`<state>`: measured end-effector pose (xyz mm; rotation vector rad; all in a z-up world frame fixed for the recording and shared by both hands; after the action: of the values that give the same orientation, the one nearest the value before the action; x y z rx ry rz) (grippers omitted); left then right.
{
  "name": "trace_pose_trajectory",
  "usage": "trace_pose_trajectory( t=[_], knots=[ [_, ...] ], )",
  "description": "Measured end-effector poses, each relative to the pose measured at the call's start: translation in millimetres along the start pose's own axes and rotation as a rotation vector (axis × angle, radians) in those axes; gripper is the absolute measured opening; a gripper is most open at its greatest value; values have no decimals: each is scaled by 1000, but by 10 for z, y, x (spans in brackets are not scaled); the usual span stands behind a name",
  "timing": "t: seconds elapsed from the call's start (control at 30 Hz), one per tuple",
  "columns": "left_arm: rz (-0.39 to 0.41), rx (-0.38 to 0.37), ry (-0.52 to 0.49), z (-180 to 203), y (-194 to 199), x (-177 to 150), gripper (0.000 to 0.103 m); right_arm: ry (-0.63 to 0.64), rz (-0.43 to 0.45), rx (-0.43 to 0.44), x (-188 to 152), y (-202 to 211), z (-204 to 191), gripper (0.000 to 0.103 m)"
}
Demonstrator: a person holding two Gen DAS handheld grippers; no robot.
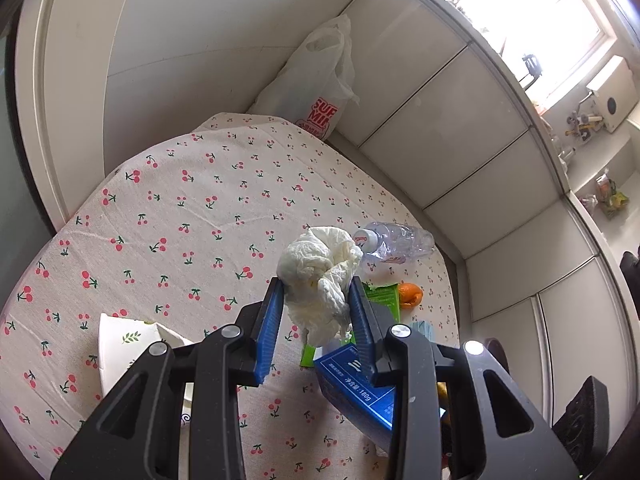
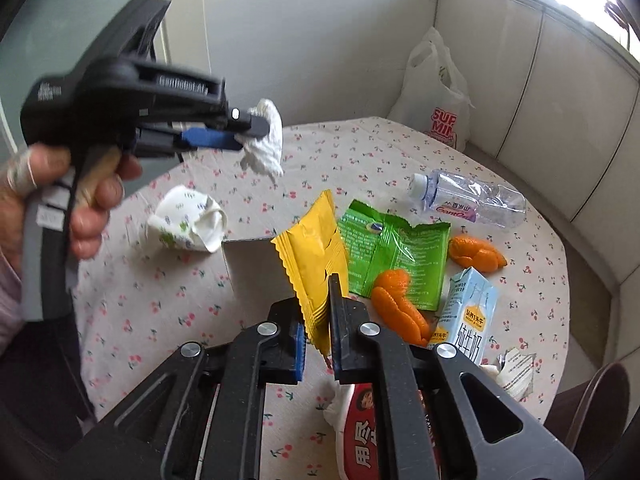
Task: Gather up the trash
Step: 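Grasp the yellow snack packet with the right tool while the left tool holds the tissue, then carry the tissue and yellow packet over the brown bin with both tools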
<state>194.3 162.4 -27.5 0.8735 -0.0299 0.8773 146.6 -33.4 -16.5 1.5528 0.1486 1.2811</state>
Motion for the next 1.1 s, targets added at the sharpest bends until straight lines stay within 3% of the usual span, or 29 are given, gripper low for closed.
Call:
trace_pose_trajectory(
  t=[0.27,0.5,0.57,0.63,0.9,0.97,1.03,1.1],
  knots=[
    [-18,7,4,-14,-46,-30,35,-153,-98,144,-146,-216,88,9],
    [-27,10,5,-15,-72,-42,36,-223,-66,190,-130,-139,136,10],
    [-28,11,6,-18,-79,-49,36,-264,-82,243,-147,-156,145,16],
    [-27,11,6,-15,-78,-47,36,-281,-88,243,-164,-160,150,24],
    [-31,11,6,-17,-83,-52,36,-289,-51,209,-152,-82,181,16],
    [-30,12,6,-18,-87,-49,36,-307,-31,229,-142,-43,217,17],
    [-32,11,8,-20,-90,-51,36,-311,-32,243,-136,-18,217,25],
    [-33,13,9,-23,-94,-52,36,-296,-25,214,-132,13,201,22]
  ],
)
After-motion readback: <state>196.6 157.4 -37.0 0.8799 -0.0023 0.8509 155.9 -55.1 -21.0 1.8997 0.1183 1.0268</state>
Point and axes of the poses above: each gripper's, at about its wrist camera, not at the fingertips, and y roughly against the way its jaws point, z to its right, x to its top, the point moved 3 cm from there along -y, roughly the way its jaws point, and after that the axes turned 13 degrees about y, right-handed, at the moved point
